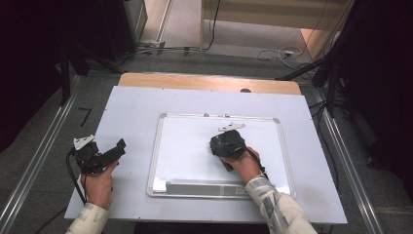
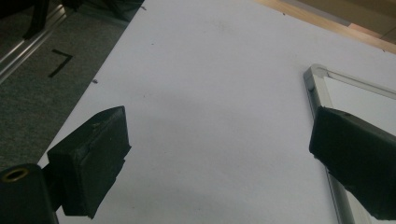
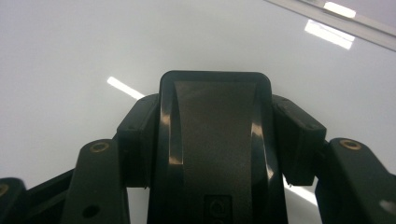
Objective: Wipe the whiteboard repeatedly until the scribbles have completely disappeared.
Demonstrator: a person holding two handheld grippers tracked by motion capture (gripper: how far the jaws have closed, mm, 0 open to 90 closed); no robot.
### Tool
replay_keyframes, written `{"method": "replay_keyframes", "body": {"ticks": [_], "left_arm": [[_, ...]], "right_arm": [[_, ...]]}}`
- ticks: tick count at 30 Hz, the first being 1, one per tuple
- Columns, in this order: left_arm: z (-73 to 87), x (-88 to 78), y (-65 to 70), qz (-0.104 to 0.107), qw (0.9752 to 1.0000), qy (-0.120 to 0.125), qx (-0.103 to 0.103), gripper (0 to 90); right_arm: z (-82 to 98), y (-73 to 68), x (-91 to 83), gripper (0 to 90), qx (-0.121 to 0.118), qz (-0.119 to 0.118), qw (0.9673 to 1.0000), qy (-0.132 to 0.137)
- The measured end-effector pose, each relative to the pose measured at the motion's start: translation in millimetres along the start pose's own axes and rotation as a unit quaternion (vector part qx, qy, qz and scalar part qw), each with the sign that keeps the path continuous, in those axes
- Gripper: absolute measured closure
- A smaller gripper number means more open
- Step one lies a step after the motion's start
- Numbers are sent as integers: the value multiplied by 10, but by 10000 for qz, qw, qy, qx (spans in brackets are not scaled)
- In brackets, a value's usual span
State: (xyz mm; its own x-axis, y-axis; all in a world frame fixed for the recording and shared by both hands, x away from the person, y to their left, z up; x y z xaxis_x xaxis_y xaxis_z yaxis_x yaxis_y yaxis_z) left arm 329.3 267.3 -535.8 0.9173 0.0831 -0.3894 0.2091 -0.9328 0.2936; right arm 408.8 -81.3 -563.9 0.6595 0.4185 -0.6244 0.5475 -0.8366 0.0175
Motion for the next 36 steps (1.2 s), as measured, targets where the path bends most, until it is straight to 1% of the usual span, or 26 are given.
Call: {"method": "replay_keyframes", "body": {"ticks": [4, 9, 13, 16, 17, 18, 21, 24, 29, 31, 36], "left_arm": [[1, 1, 8, 1, 10000, -4, 24, 54], [6, 5, 0, -20, 10000, -12, 10, 54], [7, 2, -5, -24, 10000, -16, 21, 53], [7, 0, -7, -24, 10000, -14, 20, 54], [8, 4, -5, -26, 10000, -18, 8, 54], [9, 8, -1, -25, 10000, -19, 5, 54], [6, 9, 15, -7, 10000, -17, 39, 54], [5, 20, 29, -2, 10000, -12, 36, 54], [7, 33, 36, 8, 10000, -28, 50, 53], [7, 34, 37, 18, 10000, -29, 48, 54], [2, 29, 26, 24, 10000, -25, 31, 53]], "right_arm": [[12, 208, -17, 380, 125, 171, 9998, -1], [31, 402, -44, 380, 242, 316, 9992, -6], [46, 509, -64, 380, 324, 405, 9987, -10], [49, 558, -69, 380, 367, 440, 9984, -1], [48, 558, -67, 380, 373, 457, 9983, -7], [42, 553, -61, 380, 328, 500, 9982, -8], [22, 548, -36, 381, 374, 521, 9979, -17], [-18, 501, 13, 381, 344, 519, 9981, -3], [-80, 369, 90, 381, 243, 444, 9987, -3], [-103, 305, 119, 380, 223, 380, 9990, -9], [-134, 181, 156, 380, 122, 277, 9995, 11]]}}
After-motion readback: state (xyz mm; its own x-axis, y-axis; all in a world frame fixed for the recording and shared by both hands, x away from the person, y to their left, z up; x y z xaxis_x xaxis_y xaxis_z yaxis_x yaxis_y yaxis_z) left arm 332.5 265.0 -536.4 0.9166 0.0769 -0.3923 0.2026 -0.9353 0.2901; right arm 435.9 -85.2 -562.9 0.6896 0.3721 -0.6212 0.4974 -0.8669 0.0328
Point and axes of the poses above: each handheld gripper's, and its own axes: x roughly forward along the jaws, z roughly out of its underside, y roughly to its right, the point moved 10 cm from there along x, roughly forward along the jaws, and after that the axes turned 11 degrees about y, right-handed, at the moved point
